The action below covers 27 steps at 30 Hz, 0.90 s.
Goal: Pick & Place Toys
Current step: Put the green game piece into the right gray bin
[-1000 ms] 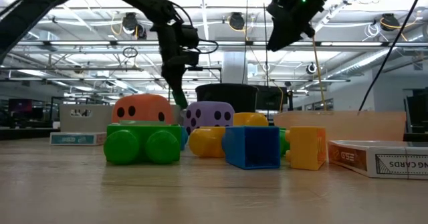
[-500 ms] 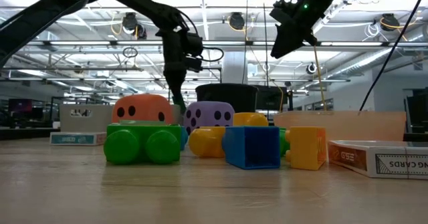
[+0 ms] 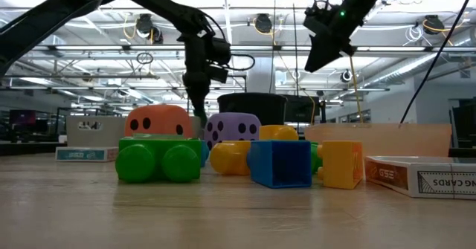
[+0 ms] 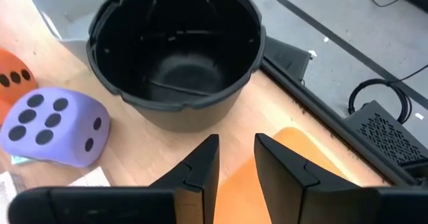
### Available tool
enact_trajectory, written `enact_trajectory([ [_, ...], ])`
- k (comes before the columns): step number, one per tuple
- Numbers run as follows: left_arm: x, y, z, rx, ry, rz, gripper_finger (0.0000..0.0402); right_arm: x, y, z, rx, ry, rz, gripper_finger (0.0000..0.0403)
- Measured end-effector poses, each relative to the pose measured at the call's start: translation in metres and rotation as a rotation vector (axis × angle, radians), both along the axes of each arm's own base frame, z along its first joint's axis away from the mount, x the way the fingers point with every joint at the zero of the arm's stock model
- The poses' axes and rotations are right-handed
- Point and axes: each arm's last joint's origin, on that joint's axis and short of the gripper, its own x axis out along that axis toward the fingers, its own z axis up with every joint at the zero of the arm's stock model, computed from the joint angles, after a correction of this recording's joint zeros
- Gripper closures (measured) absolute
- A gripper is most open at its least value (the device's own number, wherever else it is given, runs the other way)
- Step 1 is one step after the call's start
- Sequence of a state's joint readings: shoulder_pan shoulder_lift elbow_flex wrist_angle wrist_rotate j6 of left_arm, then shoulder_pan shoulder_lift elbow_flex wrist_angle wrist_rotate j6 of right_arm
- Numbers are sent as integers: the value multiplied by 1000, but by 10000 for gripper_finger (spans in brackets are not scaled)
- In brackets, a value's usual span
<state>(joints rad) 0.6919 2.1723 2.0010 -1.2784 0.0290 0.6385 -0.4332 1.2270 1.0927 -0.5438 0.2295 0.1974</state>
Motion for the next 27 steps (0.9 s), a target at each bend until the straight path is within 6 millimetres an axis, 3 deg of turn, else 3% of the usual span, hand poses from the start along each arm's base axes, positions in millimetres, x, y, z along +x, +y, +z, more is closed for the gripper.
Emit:
enact_trajectory([
  [14,7,7,-27,-5,56,16,304,0,1,-2,13,1,14,314],
  [20,8,9,-28,0,47,22,303,0,1,-2,17,0,21,314],
  [27,9,10,-28,17,32,45,257,0,1,-2,17,0,22,314],
])
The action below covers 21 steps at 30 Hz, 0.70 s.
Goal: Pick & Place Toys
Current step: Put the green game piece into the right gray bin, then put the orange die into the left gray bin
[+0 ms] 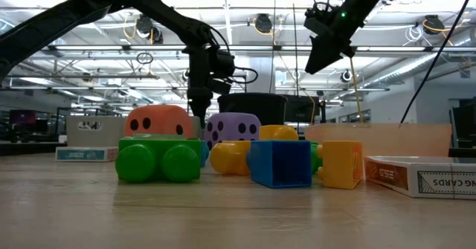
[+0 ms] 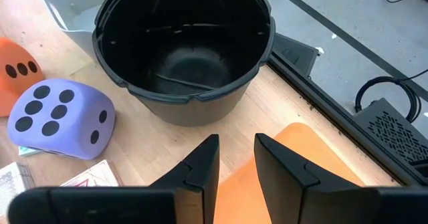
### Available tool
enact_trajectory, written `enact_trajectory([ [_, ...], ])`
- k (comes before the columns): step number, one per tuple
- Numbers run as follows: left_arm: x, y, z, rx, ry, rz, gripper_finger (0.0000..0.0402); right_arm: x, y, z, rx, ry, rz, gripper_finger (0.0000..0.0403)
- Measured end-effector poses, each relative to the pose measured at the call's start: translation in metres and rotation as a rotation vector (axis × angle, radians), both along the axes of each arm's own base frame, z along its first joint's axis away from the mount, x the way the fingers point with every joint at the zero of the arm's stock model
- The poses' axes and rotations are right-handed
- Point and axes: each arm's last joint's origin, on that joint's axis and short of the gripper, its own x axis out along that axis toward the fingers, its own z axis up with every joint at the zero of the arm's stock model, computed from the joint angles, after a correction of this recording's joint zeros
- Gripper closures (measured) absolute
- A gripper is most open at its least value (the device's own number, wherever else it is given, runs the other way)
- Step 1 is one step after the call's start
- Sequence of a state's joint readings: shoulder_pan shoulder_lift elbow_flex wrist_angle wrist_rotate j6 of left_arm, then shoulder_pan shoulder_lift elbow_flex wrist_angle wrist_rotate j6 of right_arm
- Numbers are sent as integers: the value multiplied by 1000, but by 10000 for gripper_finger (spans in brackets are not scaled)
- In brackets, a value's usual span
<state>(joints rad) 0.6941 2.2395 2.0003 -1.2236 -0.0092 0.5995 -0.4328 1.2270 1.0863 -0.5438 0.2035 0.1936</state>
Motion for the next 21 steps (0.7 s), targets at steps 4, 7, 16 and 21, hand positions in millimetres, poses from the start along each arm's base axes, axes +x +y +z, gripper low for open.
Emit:
enact_trajectory([
  [4,0,0,0,0,-1,5,224,0,0,0,0,0,0,314],
  [7,0,0,0,7,5,16,207,0,0,0,-2,2,3,314],
  [16,-9,-6,10,25,91,117,200,0,0,0,-15,13,18,314],
  [21,-18,-19,39,-27,31,165,216,1,-1,1,-42,10,40,314],
])
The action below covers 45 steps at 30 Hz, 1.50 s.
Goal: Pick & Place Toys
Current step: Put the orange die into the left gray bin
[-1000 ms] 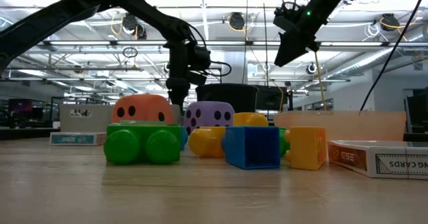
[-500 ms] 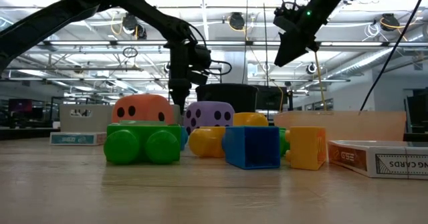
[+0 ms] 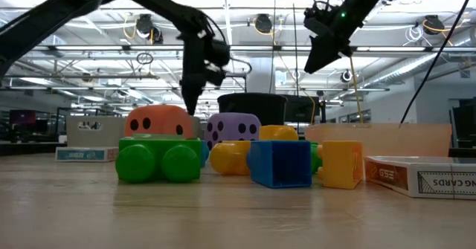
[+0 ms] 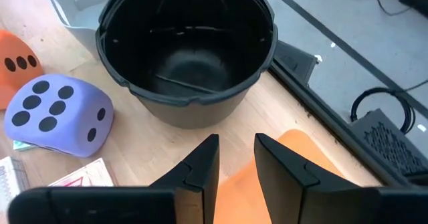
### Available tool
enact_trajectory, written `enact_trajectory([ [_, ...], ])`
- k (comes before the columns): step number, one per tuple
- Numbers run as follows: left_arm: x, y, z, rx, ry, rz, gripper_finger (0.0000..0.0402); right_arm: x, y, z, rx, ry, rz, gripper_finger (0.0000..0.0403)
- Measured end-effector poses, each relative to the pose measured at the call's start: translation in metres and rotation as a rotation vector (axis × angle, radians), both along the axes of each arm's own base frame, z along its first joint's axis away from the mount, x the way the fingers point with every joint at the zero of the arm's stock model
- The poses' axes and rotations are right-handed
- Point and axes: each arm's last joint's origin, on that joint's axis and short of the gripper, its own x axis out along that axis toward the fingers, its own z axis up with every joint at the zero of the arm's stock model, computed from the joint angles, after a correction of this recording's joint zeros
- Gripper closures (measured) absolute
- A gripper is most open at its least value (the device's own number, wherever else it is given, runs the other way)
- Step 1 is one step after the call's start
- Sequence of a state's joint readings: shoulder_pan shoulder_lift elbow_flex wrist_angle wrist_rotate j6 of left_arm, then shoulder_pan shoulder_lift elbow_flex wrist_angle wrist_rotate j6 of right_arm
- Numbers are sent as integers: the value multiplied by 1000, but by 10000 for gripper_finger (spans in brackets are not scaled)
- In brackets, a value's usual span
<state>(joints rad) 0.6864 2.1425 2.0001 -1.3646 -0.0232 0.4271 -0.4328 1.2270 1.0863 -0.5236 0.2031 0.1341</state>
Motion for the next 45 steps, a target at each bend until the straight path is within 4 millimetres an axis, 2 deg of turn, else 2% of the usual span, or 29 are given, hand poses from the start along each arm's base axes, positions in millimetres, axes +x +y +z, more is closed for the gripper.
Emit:
enact_trajectory([
  [5,-15,-13,47,-66,-213,113,234,3,0,3,-15,-29,36,314],
  [11,-39,-42,108,-80,-432,171,255,5,2,3,39,-66,113,314],
  [14,-53,-63,128,-64,-475,206,264,5,3,3,65,-79,146,314],
  [18,-67,-98,142,-45,-525,227,273,6,4,3,71,-80,191,314],
  [22,-76,-133,137,-23,-561,270,274,6,4,3,57,-72,207,314],
  [27,-81,-172,116,-63,-588,361,273,6,4,4,48,-79,211,314],
  [34,-74,-218,83,-74,-617,426,273,9,5,7,50,-121,304,314],
  [40,-70,-242,55,-54,-568,500,273,10,7,7,83,-145,354,314],
  [45,-72,-246,35,-80,-522,604,273,10,7,7,86,-147,359,313],
])
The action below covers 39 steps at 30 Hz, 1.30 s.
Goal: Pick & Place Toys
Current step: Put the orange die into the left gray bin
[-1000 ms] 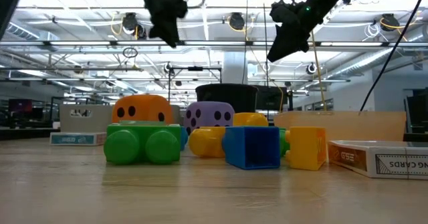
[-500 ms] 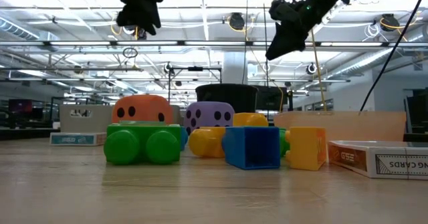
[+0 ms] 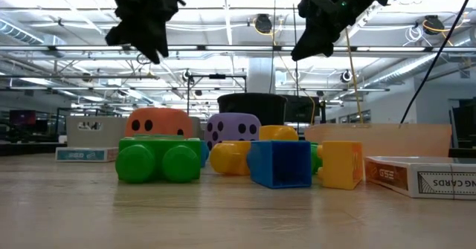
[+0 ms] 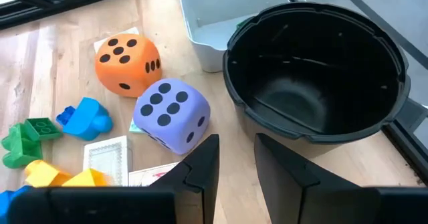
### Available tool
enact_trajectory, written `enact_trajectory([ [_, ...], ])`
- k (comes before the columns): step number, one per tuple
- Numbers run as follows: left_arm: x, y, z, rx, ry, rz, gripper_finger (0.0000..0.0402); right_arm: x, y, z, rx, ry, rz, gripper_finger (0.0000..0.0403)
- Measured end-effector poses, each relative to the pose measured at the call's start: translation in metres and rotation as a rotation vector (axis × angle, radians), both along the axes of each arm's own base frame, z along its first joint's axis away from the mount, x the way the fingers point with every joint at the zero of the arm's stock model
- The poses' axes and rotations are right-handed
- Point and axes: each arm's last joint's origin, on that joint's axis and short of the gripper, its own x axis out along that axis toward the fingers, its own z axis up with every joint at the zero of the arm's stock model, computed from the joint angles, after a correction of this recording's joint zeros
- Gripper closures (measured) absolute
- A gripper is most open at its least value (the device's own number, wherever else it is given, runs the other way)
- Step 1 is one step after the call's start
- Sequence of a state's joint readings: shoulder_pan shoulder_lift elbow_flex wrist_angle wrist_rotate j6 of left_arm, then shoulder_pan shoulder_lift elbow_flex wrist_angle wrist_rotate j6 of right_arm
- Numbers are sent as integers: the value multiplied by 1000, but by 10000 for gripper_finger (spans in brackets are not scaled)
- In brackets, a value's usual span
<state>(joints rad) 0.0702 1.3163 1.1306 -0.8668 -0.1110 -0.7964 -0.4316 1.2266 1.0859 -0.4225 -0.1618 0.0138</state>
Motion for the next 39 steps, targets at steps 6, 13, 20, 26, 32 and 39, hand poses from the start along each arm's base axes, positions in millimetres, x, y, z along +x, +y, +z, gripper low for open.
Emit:
enact_trajectory([
  [6,-3,4,-10,-32,23,57,272,0,0,0,0,0,0,302],
  [13,-5,8,-15,-75,40,54,259,0,0,0,0,0,0,284],
  [20,-8,15,-24,-147,60,91,181,0,0,0,0,0,0,277],
  [26,-14,18,-40,-187,105,117,113,0,0,0,1,0,0,277],
  [32,-13,19,-64,-268,43,84,60,0,0,0,1,0,0,277],
  [39,-11,26,-73,-233,-20,94,30,0,0,0,1,0,0,277],
])
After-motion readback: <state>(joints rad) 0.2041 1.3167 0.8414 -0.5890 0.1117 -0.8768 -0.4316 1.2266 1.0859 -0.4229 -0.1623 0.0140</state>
